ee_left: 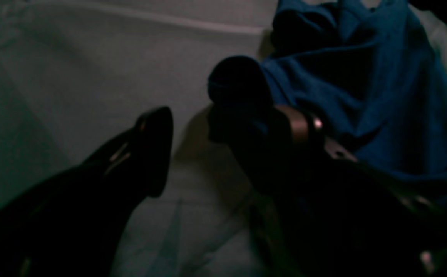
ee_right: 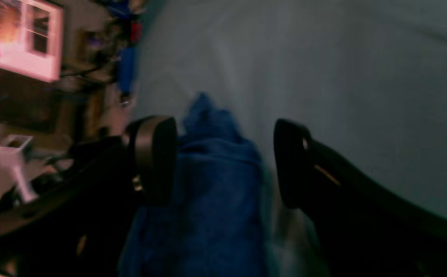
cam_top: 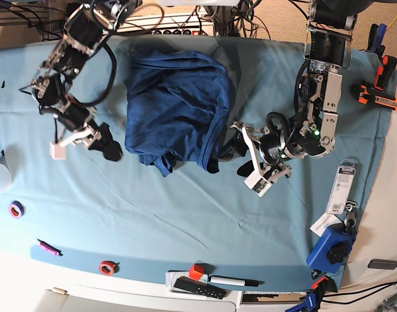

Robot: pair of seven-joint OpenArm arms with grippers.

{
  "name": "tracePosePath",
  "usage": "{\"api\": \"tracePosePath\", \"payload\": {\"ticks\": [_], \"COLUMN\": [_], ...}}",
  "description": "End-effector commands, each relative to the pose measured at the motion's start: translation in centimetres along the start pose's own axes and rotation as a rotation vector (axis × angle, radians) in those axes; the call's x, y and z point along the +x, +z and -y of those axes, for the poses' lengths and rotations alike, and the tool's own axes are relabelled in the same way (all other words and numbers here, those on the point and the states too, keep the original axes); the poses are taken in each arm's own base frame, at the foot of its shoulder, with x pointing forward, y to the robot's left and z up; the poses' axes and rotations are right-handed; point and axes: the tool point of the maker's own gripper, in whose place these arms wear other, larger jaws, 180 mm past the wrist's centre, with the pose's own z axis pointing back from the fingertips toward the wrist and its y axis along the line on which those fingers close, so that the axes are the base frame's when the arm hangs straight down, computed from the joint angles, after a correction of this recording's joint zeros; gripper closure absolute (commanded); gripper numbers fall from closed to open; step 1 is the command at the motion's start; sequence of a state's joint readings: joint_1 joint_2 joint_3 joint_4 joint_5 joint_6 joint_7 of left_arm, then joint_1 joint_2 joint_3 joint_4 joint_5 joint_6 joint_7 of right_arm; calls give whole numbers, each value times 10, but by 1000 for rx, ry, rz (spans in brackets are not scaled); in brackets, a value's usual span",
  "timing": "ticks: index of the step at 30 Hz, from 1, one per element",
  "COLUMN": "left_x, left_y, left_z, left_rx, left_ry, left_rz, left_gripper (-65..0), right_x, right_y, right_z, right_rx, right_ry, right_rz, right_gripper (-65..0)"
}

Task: Layout the t-shirt on the table in an organized manner, then fold the t-shirt properly
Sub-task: 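Release the shirt and move the right gripper beside the pile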

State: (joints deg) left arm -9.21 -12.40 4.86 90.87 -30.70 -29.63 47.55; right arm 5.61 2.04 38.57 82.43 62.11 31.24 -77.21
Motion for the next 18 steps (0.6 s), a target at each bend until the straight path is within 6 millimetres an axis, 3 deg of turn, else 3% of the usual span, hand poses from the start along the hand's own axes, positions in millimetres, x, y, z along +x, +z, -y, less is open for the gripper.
{"api": "tracePosePath", "payload": {"ticks": [1, 10, 18], "left_x": [20, 22, 22], "left_y": [3, 3, 3], "left_z": [0, 0, 0], "left_rx": [-6, -6, -6], "left_ry": [-17, -17, -17], "left_rz": [60, 72, 72], "left_gripper": [-362, -362, -362], "right_x": [18, 2, -16], "right_y": [1, -1, -23], "right_z": [-10, 5, -15], "right_rx": [41, -40, 12], "right_ry": [26, 41, 93], "right_rz": [45, -33, -126], "right_gripper": [-393, -393, -393]}}
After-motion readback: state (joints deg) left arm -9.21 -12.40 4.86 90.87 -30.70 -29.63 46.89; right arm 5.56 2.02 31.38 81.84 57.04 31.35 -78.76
